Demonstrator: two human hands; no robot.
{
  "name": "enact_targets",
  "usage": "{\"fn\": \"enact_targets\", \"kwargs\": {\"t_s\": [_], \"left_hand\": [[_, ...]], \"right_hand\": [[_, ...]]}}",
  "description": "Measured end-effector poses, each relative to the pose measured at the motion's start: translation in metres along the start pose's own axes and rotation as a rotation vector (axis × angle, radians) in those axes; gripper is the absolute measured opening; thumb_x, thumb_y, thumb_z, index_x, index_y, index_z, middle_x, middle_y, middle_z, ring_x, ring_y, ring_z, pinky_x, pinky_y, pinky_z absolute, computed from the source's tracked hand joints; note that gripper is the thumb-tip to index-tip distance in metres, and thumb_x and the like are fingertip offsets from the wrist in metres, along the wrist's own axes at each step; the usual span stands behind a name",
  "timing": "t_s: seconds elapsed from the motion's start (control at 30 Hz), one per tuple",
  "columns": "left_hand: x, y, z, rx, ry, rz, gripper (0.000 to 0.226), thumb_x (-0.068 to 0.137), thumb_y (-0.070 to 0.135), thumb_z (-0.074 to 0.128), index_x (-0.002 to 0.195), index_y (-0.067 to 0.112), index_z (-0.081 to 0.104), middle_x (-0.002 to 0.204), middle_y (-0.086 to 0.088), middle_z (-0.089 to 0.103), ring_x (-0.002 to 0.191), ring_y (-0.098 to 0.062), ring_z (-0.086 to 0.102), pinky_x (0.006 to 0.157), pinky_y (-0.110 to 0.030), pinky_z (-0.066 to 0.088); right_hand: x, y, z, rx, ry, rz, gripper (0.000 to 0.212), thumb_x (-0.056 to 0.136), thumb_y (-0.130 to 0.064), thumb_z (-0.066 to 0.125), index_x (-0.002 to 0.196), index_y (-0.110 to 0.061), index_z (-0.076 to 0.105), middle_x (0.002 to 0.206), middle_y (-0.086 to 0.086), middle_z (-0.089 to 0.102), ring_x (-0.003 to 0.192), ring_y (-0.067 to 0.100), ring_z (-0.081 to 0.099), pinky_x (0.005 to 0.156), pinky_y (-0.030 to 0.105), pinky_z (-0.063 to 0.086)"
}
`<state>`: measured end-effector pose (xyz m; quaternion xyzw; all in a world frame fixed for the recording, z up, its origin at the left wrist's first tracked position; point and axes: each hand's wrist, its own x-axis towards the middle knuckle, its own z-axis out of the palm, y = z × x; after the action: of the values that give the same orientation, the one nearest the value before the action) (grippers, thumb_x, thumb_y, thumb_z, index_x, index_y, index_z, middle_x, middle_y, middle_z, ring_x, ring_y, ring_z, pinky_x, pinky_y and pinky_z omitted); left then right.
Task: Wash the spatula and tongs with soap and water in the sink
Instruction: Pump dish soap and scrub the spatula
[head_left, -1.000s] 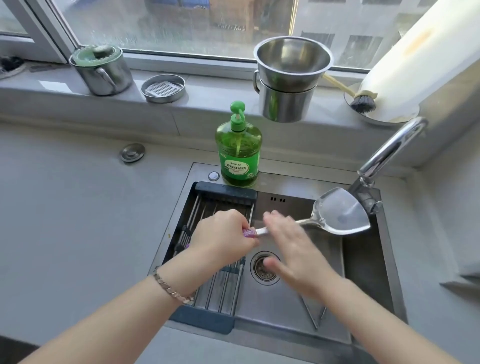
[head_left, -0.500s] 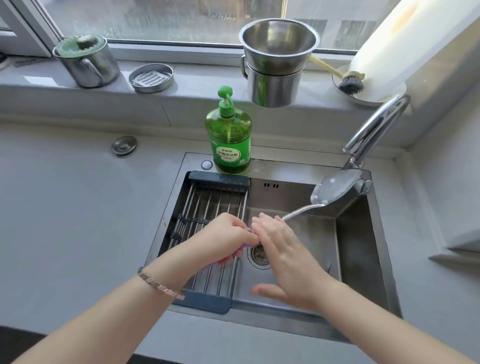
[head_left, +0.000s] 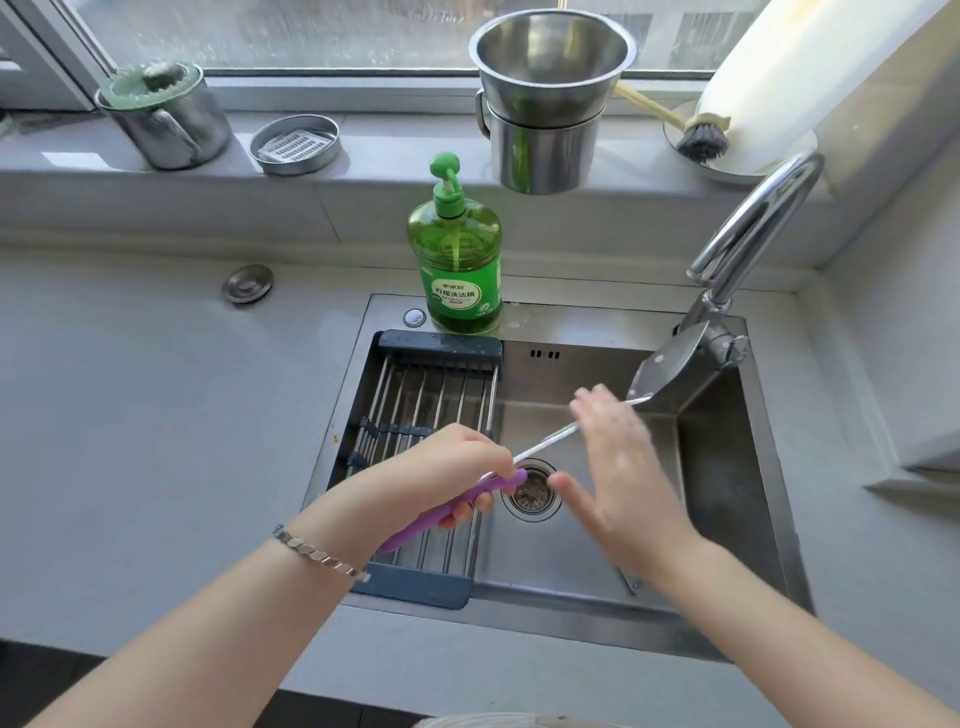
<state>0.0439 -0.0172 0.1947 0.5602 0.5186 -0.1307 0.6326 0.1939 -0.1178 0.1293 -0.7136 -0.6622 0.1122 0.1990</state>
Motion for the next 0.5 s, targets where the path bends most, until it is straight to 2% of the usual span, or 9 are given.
{"fn": "enact_targets", "kwargs": {"t_s": [0.07,0.13,0.2,0.27,0.33,0.4,0.43,0.5], "left_hand": [[0.003,-0.003,0.002,0.091,0.064,0.070,0.010,0.086,0.015,0.053,0.079,0.009,0.057,0.045,0.003,0.049,0.035,-0.009,0.036,0.039,-0.017,0.029],[0.005,-0.007,0.001,0.304,0.181,0.161,0.017,0.081,0.024,0.060,0.071,0.011,0.058,0.052,0.001,0.049,0.039,-0.013,0.040,0.044,-0.020,0.033],[0.003,-0.010,0.002,0.633,0.385,0.251,0.019,0.082,0.035,0.058,0.077,0.018,0.065,0.056,0.005,0.054,0.050,-0.015,0.049,0.051,-0.022,0.040],[-0.002,-0.008,0.005,0.830,0.581,0.324,0.019,0.085,0.037,0.053,0.085,0.025,0.067,0.069,0.005,0.062,0.066,-0.017,0.059,0.061,-0.025,0.049],[-0.003,-0.006,0.009,0.886,0.682,0.370,0.018,0.086,0.035,0.051,0.092,0.027,0.067,0.083,0.004,0.066,0.080,-0.018,0.062,0.068,-0.025,0.049],[-0.003,-0.009,0.014,0.920,0.720,0.410,0.018,0.087,0.034,0.052,0.100,0.029,0.064,0.091,0.005,0.066,0.087,-0.016,0.060,0.067,-0.024,0.040],[-0.003,-0.012,0.015,0.930,0.732,0.427,0.019,0.088,0.034,0.051,0.103,0.030,0.063,0.093,0.005,0.066,0.088,-0.016,0.060,0.067,-0.025,0.038],[-0.002,-0.015,0.015,0.925,0.766,0.457,0.021,0.090,0.035,0.050,0.106,0.029,0.063,0.093,0.005,0.066,0.087,-0.015,0.060,0.068,-0.026,0.041]], "right_hand": [[-0.008,-0.014,0.013,0.003,-0.093,-0.178,0.081,0.090,-0.065,0.018,0.135,0.000,0.038,0.139,0.019,0.046,0.134,0.024,0.027,0.114,0.031,0.010],[-0.004,-0.008,0.012,0.015,-0.130,-0.229,0.087,0.088,-0.069,0.014,0.135,-0.001,0.042,0.138,0.016,0.049,0.134,0.024,0.033,0.114,0.026,0.008],[0.001,0.013,0.008,0.079,-0.092,-0.050,0.109,0.075,-0.081,-0.004,0.138,-0.005,0.041,0.143,0.011,0.044,0.138,0.019,0.031,0.113,0.020,0.002],[-0.002,0.016,0.010,0.114,-0.090,0.048,0.123,0.062,-0.087,-0.015,0.144,-0.008,0.031,0.151,0.006,0.032,0.142,0.013,0.019,0.111,0.018,-0.005],[-0.008,-0.006,0.018,0.169,-0.150,-0.060,0.115,0.068,-0.085,-0.007,0.146,-0.006,0.025,0.153,0.005,0.023,0.142,0.011,0.010,0.114,0.019,-0.007],[-0.012,-0.019,0.021,0.186,-0.183,-0.163,0.105,0.077,-0.080,0.002,0.145,-0.004,0.026,0.152,0.006,0.025,0.142,0.012,0.012,0.117,0.022,-0.004],[-0.009,-0.016,0.020,0.172,-0.163,-0.151,0.104,0.078,-0.079,0.002,0.145,-0.004,0.028,0.151,0.007,0.028,0.141,0.011,0.014,0.117,0.022,-0.002],[-0.003,-0.001,0.016,0.149,-0.076,0.015,0.109,0.074,-0.081,-0.006,0.145,-0.006,0.029,0.151,0.009,0.029,0.141,0.012,0.014,0.116,0.023,-0.003]]}}
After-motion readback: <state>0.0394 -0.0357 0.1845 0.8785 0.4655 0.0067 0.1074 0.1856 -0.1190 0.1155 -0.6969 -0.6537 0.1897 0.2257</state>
